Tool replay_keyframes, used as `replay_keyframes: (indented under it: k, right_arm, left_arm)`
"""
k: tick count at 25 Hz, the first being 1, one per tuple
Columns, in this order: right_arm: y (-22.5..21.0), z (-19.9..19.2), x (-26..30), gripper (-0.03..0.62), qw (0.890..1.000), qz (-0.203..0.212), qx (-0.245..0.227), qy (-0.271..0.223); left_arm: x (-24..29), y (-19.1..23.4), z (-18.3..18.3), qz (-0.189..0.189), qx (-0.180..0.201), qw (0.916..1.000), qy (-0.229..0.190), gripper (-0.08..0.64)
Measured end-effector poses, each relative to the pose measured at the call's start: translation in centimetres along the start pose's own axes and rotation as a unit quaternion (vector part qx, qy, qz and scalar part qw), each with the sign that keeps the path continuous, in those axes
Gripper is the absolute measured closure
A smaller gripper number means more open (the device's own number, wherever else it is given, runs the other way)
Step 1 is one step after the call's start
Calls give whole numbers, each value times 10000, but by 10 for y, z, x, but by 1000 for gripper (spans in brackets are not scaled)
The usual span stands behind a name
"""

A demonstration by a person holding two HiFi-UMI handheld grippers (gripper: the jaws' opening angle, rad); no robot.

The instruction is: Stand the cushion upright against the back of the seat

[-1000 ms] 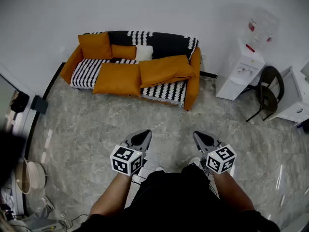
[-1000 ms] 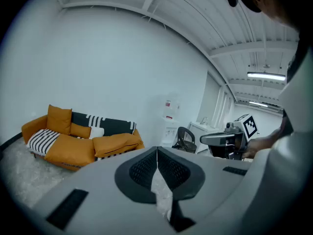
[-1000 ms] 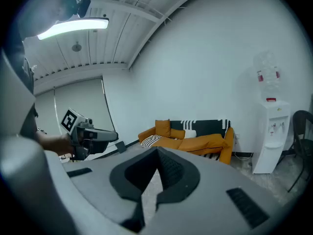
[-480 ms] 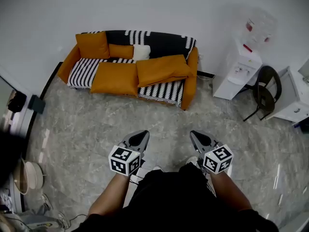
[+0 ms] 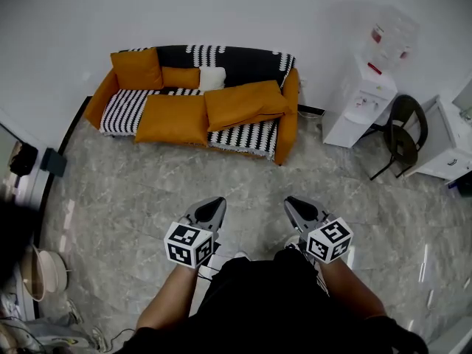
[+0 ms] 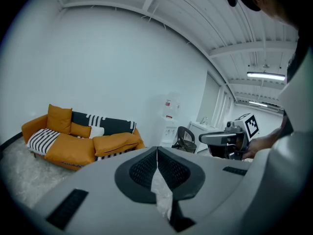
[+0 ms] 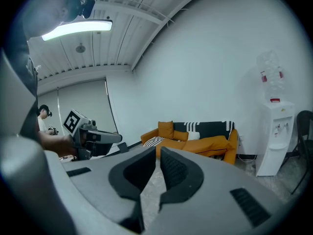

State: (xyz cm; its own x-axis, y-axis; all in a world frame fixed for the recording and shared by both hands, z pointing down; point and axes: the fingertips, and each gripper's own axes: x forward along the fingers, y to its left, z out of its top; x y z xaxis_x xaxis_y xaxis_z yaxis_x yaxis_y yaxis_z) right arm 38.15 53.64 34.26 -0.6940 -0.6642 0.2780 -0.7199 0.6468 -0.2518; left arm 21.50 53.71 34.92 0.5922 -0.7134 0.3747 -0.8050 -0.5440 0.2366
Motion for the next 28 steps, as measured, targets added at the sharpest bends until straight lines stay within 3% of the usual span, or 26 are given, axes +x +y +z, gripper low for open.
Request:
replay_keyframes:
  k: [7,21,28]
  right_arm:
    - [-3,-4,3,554,9997,-200,75,91]
    - [16,7,38,554,9999,58,66,49]
    - [5,10,55,554,9997,123,162,102]
  left_arm:
    - [-10,8,-5,87,-13,10000,29,543]
    - [-36,41,-13,354,-126,9993,74,543]
    - [-28,57,-8,476,-202,9986,84,543]
